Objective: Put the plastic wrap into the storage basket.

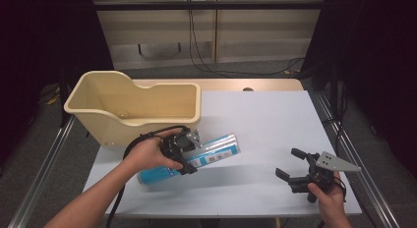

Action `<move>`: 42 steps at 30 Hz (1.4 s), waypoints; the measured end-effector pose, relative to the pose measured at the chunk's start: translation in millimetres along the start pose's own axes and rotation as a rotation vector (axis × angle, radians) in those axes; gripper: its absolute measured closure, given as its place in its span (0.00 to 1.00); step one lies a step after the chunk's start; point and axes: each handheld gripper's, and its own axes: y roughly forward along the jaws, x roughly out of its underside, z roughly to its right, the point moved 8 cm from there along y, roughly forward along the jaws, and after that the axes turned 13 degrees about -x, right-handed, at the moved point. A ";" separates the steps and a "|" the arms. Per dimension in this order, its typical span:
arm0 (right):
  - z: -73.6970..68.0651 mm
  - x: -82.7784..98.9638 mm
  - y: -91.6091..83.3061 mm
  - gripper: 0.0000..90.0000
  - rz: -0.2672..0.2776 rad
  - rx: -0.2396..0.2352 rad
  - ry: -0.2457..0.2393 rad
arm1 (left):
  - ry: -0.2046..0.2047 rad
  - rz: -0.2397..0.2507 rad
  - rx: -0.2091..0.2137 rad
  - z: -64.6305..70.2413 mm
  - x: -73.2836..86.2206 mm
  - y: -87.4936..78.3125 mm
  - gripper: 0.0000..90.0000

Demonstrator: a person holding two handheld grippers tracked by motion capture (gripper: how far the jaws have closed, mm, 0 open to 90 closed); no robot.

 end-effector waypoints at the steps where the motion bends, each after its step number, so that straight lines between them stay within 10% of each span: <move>1: 0.0 0.1 0.0 0.02 0.000 0.000 0.000 | -0.017 0.017 0.008 -1.6 -2.3 -3.7 0.36; 18: 0.2 -0.2 0.0 0.02 0.002 0.001 -0.001 | -0.080 0.126 0.016 -11.0 -21.0 -37.2 0.36; 42: 0.1 -1.2 -0.1 0.02 0.011 -0.001 0.005 | -0.082 0.001 0.024 -33.0 -37.2 -84.5 0.36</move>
